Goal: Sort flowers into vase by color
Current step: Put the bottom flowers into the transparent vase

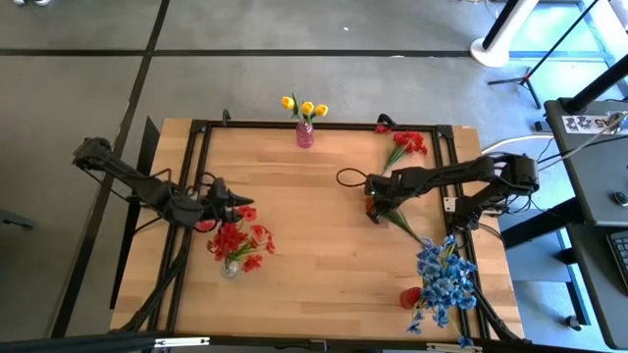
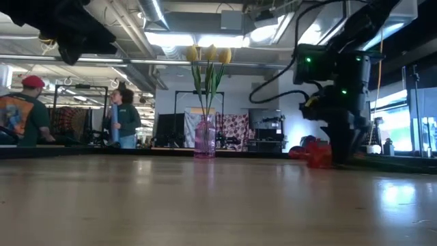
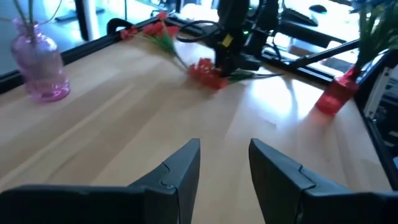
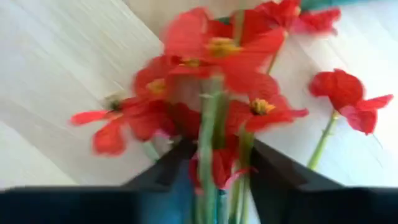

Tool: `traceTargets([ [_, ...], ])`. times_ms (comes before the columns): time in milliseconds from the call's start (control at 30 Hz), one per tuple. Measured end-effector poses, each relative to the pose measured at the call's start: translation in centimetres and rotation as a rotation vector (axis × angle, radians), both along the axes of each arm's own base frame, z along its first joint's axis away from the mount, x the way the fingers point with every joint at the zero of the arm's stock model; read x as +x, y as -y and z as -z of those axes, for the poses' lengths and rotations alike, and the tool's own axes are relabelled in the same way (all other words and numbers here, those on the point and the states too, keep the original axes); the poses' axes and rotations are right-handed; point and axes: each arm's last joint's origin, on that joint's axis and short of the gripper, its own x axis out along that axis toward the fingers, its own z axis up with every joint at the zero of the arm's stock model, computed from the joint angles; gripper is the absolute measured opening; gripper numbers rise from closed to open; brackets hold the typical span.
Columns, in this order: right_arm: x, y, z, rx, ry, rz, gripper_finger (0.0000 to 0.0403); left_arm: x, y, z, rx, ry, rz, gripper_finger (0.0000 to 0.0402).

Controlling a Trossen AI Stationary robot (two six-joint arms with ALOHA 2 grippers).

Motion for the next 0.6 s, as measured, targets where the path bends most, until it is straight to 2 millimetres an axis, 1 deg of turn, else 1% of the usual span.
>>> traceTargets([
  [100, 1.1, 0.2, -0.8, -0.017, 0.065, -0.035, 0.0048, 0.0, 0.1, 0.5, 0.013, -0.005, 0.009, 0.0133],
  [133, 1.5, 0.3, -1.3, -0.028, 0.095, -0.055, 0.0025, 0.0, 0.1, 0.6, 0.015, -0.008, 0.009, 0.0133],
  [167, 2.0, 0.3, -1.9, -0.04, 0.124, -0.073, 0.0016, 0.0, 0.0, 0.8, 0.017, -0.005, 0.001, 0.0133],
  [200, 2.6, 0.4, -2.6, -0.05, 0.16, -0.081, 0.0016, 0.0, 0.0, 0.8, 0.019, 0.003, -0.009, 0.0133],
  [267, 3.9, 0.6, -4.3, -0.073, 0.24, -0.098, 0.0029, 0.0, 0.0, 1.0, 0.026, 0.019, -0.017, 0.0133],
  [367, 6.0, 0.1, -7.4, -0.14, 0.361, -0.168, 0.0036, 0.2, 0.1, 0.9, 0.046, 0.05, -0.014, 0.0133],
  [467, 8.2, -1.4, -11.2, -0.204, 0.538, -0.277, 0.0019, 0.3, 0.2, 0.7, 0.045, 0.071, 0.016, 0.0136],
  [533, 9.2, -3.0, -13.6, -0.237, 0.648, -0.358, 0.001, 0.4, 0.2, 0.6, 0.047, 0.08, 0.04, 0.0147],
  [600, 10.0, -4.6, -15.6, -0.273, 0.755, -0.427, 0.0012, 0.4, 0.3, 0.4, 0.059, 0.087, 0.058, 0.0161],
])
